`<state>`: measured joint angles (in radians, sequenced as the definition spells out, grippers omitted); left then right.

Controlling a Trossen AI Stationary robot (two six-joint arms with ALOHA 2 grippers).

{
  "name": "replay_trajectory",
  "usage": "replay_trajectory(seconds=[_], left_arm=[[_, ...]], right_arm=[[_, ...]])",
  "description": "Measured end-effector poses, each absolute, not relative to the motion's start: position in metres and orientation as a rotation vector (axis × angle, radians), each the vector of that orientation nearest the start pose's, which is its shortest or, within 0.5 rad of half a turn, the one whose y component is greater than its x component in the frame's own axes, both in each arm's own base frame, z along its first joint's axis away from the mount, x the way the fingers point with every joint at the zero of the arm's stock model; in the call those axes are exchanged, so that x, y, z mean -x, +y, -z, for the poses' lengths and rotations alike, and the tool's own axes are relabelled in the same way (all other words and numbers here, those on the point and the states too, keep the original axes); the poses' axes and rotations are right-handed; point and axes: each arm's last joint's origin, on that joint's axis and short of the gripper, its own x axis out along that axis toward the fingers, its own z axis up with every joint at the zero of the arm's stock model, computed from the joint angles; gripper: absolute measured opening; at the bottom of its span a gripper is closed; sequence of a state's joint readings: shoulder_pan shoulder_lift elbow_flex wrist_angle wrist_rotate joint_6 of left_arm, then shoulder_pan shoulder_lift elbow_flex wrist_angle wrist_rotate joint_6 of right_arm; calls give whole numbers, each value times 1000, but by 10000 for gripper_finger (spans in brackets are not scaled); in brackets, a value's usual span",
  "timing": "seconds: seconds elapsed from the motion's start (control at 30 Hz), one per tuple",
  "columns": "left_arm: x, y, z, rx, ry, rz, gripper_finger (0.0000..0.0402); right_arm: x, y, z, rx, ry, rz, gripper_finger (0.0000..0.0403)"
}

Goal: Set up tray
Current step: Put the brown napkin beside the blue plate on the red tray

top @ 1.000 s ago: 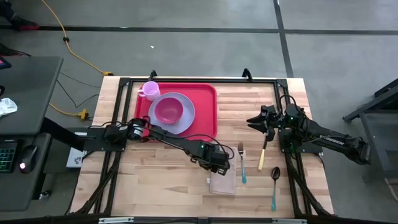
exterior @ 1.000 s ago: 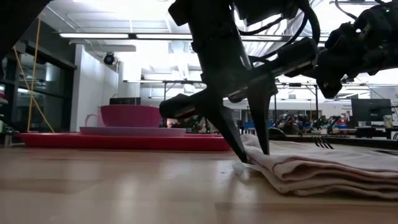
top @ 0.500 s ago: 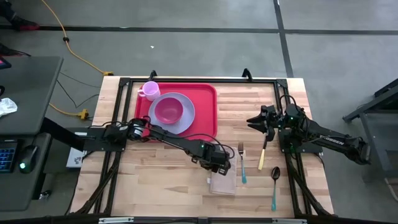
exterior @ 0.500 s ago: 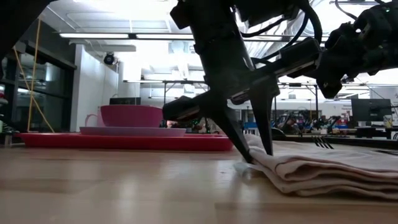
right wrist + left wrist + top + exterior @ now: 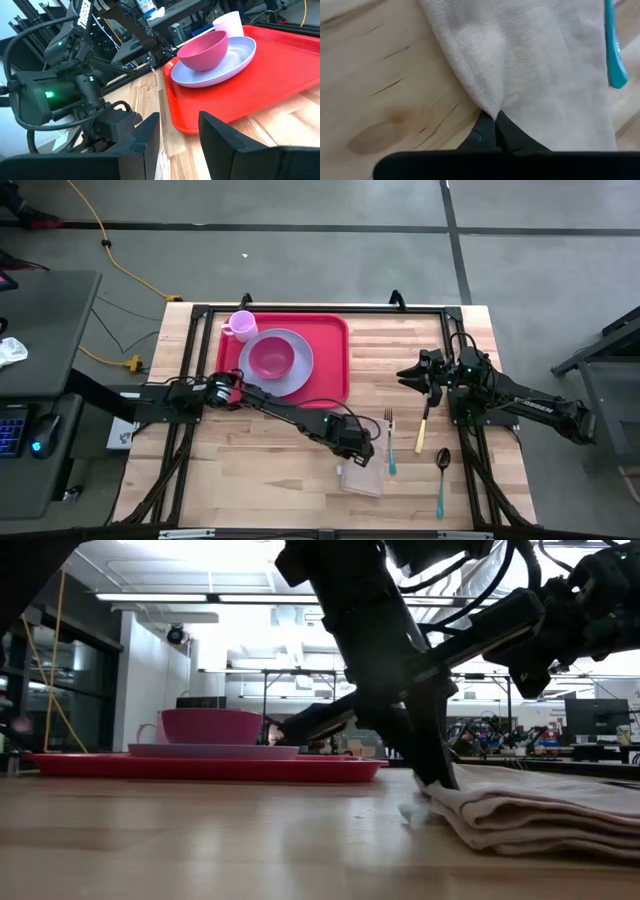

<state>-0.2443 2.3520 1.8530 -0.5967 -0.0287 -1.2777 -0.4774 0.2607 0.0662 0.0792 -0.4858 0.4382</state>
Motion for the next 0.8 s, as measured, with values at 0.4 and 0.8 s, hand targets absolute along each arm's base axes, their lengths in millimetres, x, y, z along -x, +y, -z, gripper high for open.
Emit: replay_trajectory(seconds=[0.4,0.8], left_arm=[[-482,-119,-128,966,1047,-510,10],[-473,-116,-154,937,1039,-525,10]], right_arm=[[-104,-38,-172,-502,103,14,114],[-104,-38,-172,-499,103,14,114]])
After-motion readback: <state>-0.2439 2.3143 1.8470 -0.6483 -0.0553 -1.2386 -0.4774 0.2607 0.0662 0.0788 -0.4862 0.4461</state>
